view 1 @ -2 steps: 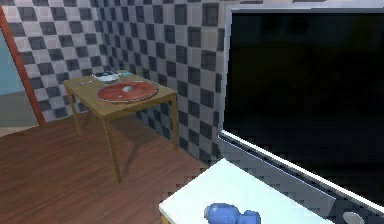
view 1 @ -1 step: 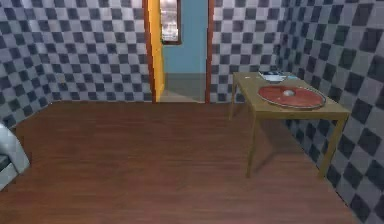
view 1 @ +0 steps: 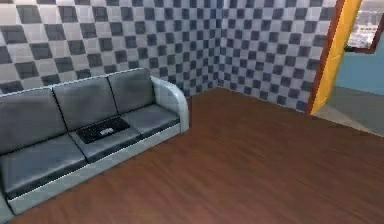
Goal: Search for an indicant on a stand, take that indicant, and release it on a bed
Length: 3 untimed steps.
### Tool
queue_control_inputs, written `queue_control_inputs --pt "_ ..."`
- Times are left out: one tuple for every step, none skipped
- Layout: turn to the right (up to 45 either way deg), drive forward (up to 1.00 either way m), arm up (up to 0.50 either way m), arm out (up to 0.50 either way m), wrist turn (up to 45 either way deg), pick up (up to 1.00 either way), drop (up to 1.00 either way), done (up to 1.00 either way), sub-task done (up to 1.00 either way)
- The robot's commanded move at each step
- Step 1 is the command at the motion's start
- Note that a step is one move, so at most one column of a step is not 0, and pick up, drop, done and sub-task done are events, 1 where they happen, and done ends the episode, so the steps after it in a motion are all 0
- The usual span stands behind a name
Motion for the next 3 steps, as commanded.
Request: queue_control_inputs --pt "-42.0 0.00 0.00 0.00 0.0 0.00 0.00 0.00 0.00" --pt "0.0 0.10 0.00 0.00 0.0 0.00 0.00 0.00 0.00" --pt "-33.0 0.00 0.00 0.00 0.0 0.00 0.00 0.00 0.00"
